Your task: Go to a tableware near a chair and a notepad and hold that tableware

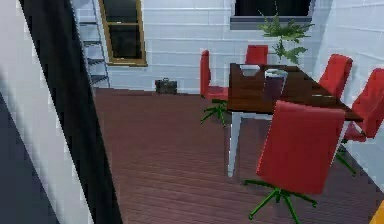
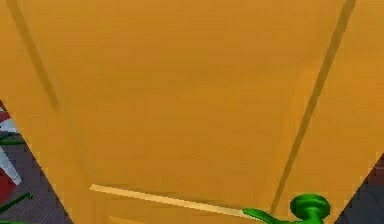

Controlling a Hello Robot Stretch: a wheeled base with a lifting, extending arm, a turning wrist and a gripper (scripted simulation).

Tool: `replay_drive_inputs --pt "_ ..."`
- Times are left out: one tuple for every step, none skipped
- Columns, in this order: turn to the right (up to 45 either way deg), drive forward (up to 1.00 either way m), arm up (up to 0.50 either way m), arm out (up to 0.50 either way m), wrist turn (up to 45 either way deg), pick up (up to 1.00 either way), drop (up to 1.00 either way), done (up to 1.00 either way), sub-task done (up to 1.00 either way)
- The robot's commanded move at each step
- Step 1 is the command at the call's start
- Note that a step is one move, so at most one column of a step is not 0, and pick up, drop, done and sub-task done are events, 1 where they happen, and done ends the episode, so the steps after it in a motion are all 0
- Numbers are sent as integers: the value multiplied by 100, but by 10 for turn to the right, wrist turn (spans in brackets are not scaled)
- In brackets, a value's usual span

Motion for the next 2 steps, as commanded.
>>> replay_drive_inputs --pt "0 80 0 0 0 0 0 0 0" --pt "-60 0 0 0 0 0 0 0 0"
